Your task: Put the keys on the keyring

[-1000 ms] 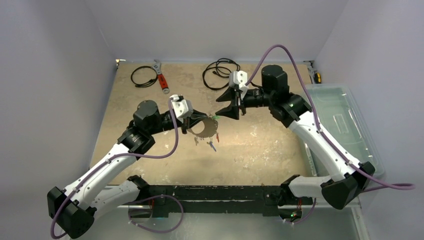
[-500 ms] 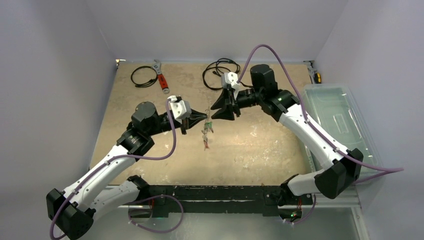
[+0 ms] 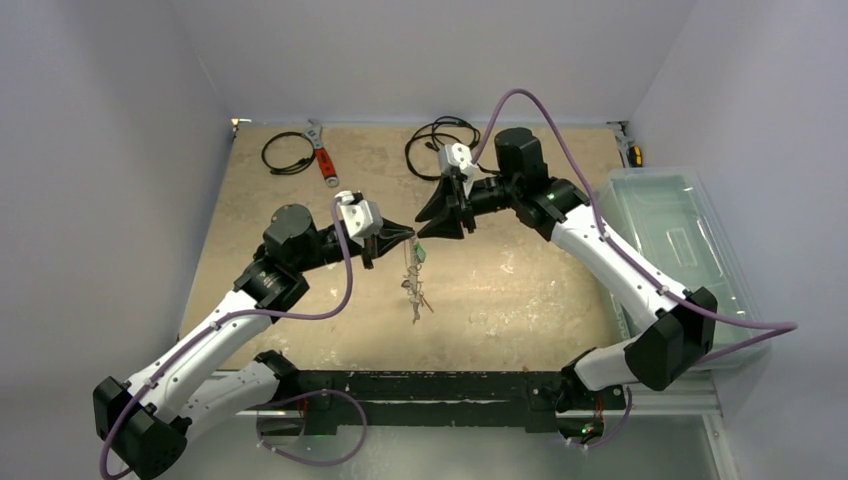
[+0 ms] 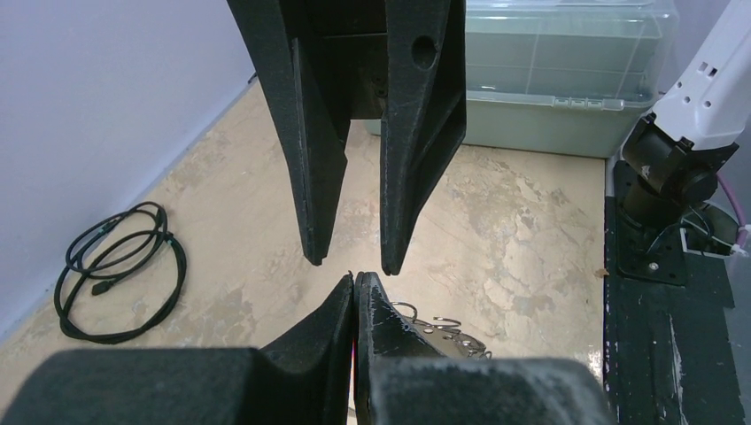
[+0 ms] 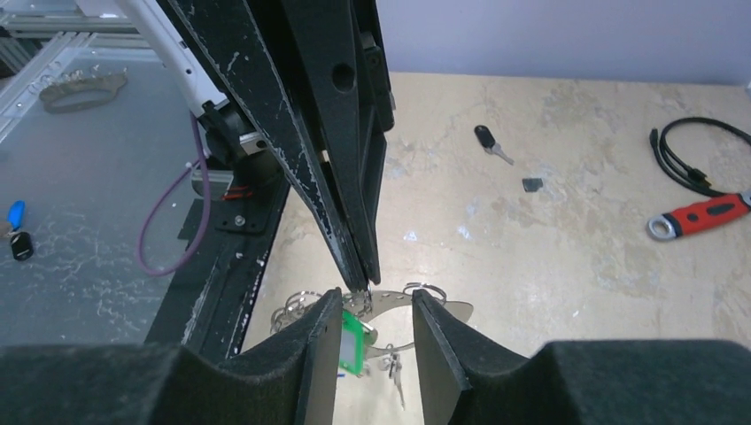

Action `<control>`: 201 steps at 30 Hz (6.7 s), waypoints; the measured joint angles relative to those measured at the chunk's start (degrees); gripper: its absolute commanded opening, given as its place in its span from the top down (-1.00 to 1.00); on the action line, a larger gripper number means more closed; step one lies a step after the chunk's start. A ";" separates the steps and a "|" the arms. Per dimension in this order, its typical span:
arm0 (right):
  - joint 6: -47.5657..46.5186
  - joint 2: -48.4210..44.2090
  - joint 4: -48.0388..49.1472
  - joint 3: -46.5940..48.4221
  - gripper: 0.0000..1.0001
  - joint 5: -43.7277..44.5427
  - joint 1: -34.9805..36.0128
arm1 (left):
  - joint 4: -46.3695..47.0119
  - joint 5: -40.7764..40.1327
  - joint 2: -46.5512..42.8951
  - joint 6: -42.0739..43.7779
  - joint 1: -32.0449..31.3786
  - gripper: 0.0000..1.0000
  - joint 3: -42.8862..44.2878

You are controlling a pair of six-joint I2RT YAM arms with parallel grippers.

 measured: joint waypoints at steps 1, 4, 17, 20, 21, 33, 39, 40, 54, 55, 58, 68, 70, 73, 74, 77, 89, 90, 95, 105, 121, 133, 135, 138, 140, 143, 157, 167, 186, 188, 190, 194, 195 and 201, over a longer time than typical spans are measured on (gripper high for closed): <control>0.22 0.26 0.48 0.00 0.23 -0.44 0.13 | 0.02 -0.04 0.00 -0.11 0.00 1.00 -0.07; 0.22 1.14 0.94 0.00 0.25 -0.59 0.68 | 0.09 -0.24 0.00 -0.33 0.00 1.00 -0.22; -0.55 4.09 -0.15 0.00 1.00 -0.55 1.44 | 0.17 -2.05 0.02 -0.66 0.09 1.00 -0.50; -0.81 4.09 -0.24 0.00 1.00 -0.52 1.44 | 0.17 -2.05 0.02 -0.66 0.07 1.00 -0.52; -0.87 4.07 -0.24 0.00 1.00 -0.48 1.44 | 0.20 -2.05 0.02 -0.66 0.07 1.00 -0.52; -3.89 4.11 -12.55 8.68 1.00 17.31 4.92 | -2.34 -4.50 -1.38 2.56 0.04 -0.23 -0.31; -4.61 4.11 -19.08 12.15 1.00 28.24 7.65 | -2.47 -4.63 -1.01 2.99 0.04 -0.19 -0.02; -4.76 4.11 -20.39 12.72 1.00 30.18 8.35 | -2.54 -4.63 -0.81 3.26 0.04 -0.17 0.09; -6.58 4.07 -29.99 18.29 1.00 49.27 15.67 | -3.87 -3.48 5.66 5.64 0.04 0.10 4.96; -6.75 3.80 -30.10 18.14 1.00 49.66 15.72 | -3.89 -3.28 5.75 5.99 0.04 0.11 4.98; -7.28 2.43 -30.23 17.55 1.00 50.84 15.91 | -4.57 -2.16 5.75 8.20 -0.04 0.15 5.44; -8.26 -1.51 -29.99 16.04 1.00 51.19 16.96 | -5.38 3.82 7.65 14.91 -0.96 0.40 5.92; -8.39 -1.53 -29.90 15.85 1.00 51.10 17.25 | -5.33 4.26 8.52 15.54 -1.31 0.49 5.92; -8.44 -1.53 -29.88 15.08 1.00 50.95 17.68 | -5.40 4.50 9.55 16.02 -1.86 0.57 6.32; -8.44 -1.53 -29.88 14.86 1.00 50.93 17.81 | -5.38 4.52 9.88 16.09 -1.95 0.58 6.60; -8.48 -1.53 -29.86 14.60 1.00 50.95 18.08 | -5.44 4.57 10.16 16.20 -2.25 0.69 6.91; -9.31 -1.53 -29.62 14.36 1.00 51.41 18.32 | -6.27 5.51 11.04 18.56 -3.06 1.00 7.58; -9.33 -1.57 -29.53 14.23 1.00 51.45 18.34 | -6.27 5.64 11.06 18.56 -3.06 1.00 7.58; -8.87 -4.68 -25.00 10.51 0.31 53.44 18.67 | -0.66 5.66 10.36 15.30 -3.10 1.00 4.76; -5.09 -20.28 -5.79 0.24 0.41 47.08 9.40 | 28.24 3.32 5.14 -3.85 -3.32 1.00 -9.01; -3.74 -16.02 -5.16 2.51 0.52 11.85 3.61 | 57.53 2.10 4.48 -21.81 -3.32 1.00 -13.44; -3.19 -14.88 -5.01 4.46 0.38 6.32 3.61 | 60.92 2.49 5.64 -24.22 -3.32 1.00 -13.68; -2.82 -14.67 -4.61 4.46 0.37 6.34 3.63 | 61.13 2.51 5.81 -24.24 -3.32 1.00 -13.68; -2.08 -14.16 -3.72 4.46 0.37 6.82 3.63 | 61.51 2.64 6.01 -24.28 -3.32 1.00 -13.68; -1.66 -13.66 -3.28 4.46 0.41 7.04 3.63 | 61.59 2.71 6.12 -24.61 -3.32 1.00 -13.68; -1.27 -12.70 -2.89 4.46 0.50 7.06 3.63 | 61.68 2.99 6.36 -24.72 -3.32 1.00 -13.68; -1.29 -10.58 -3.78 4.50 1.00 6.43 3.56 | 61.31 2.32 6.60 -23.63 -3.28 0.71 -14.47; -5.42 -8.28 -12.46 8.87 1.00 15.82 4.22 | 22.18 -2.56 -1.73 -3.26 -3.32 0.01 -3.37; -8.68 -7.43 -21.57 11.23 1.00 31.71 11.63 | -27.93 5.09 12.46 20.50 -3.76 0.50 26.49; -8.68 -7.48 -21.66 11.19 1.00 31.78 11.85 | -29.42 5.44 12.72 21.03 -3.76 0.43 26.53; -8.68 -7.50 -21.94 11.15 1.00 32.06 12.09 | -30.27 5.66 13.07 21.57 -3.76 0.32 26.53; -8.66 -7.58 -21.49 10.88 1.00 32.02 12.70 | -32.04 5.68 13.35 22.23 -3.82 0.33 26.53; -8.68 -7.61 -21.27 10.82 1.00 32.00 12.70 | -32.24 5.64 13.35 22.43 -3.82 0.37 26.53; -8.68 -7.61 -20.46 10.60 1.00 31.87 12.79 | -32.52 5.64 13.35 22.95 -3.93 0.96 26.53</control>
